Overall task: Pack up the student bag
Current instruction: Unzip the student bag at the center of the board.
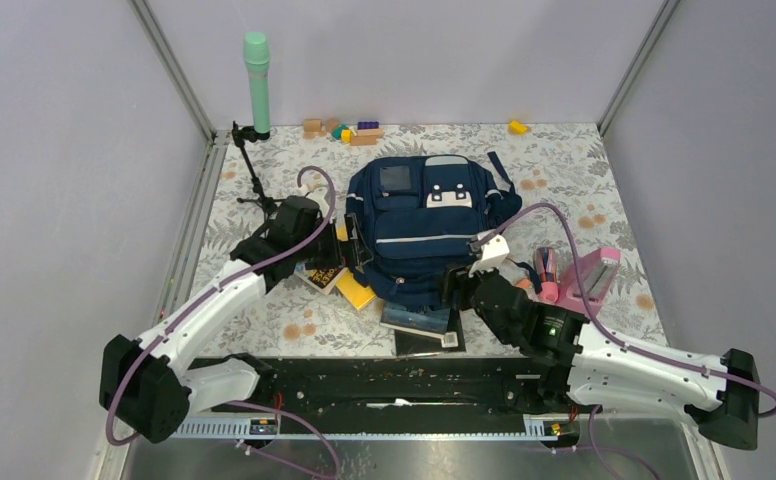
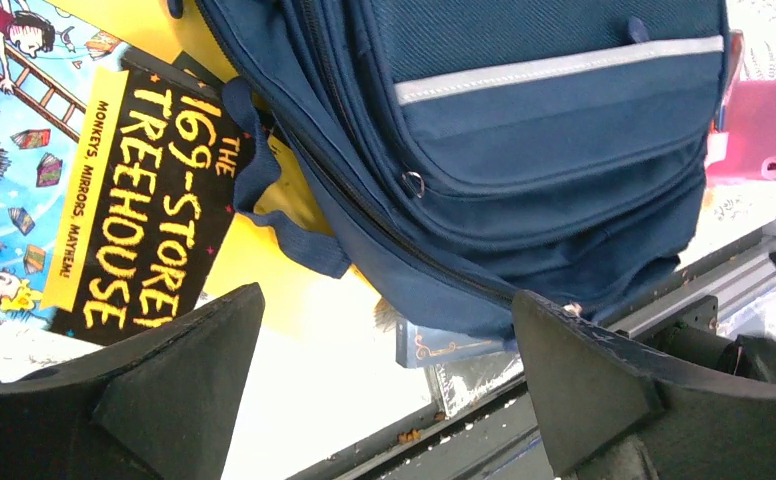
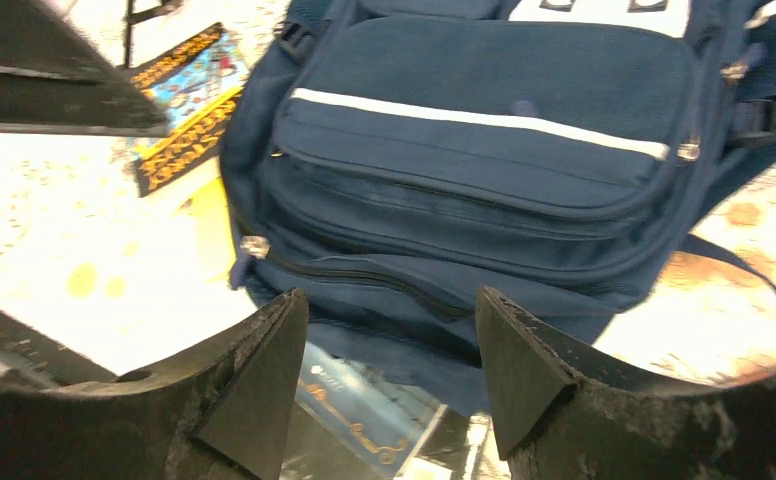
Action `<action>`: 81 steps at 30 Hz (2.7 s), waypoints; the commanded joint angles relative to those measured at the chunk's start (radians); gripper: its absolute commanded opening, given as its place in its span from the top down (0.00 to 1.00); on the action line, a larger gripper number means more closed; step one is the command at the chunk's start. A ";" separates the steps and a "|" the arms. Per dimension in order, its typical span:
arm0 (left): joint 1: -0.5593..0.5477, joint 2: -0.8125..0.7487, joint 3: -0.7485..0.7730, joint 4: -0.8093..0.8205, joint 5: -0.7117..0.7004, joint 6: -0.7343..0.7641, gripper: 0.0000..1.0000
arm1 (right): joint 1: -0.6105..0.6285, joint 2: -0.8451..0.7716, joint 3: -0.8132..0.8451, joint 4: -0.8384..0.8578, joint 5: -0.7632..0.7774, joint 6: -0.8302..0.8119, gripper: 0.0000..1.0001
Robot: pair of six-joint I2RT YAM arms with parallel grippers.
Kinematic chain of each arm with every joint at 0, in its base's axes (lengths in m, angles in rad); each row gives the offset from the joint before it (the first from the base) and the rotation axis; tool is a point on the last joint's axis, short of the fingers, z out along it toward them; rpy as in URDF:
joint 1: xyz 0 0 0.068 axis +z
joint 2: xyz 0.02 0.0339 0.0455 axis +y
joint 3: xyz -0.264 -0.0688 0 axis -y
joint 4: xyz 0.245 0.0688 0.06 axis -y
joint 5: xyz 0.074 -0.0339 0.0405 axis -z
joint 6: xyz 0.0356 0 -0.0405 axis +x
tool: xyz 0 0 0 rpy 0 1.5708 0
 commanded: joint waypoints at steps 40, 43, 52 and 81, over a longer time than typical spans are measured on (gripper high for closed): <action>0.065 0.298 0.060 0.194 0.319 0.022 0.96 | 0.220 0.710 0.560 -0.272 0.253 0.297 0.41; 0.065 0.291 0.059 0.187 0.318 0.027 0.96 | 0.220 0.775 0.638 -0.379 0.290 0.308 0.42; 0.065 0.285 0.058 0.182 0.310 0.030 0.96 | 0.215 0.821 0.650 -0.515 0.318 0.401 0.48; 0.065 0.294 0.062 0.174 0.305 0.038 0.96 | 0.163 0.929 0.745 -0.535 0.330 0.343 0.53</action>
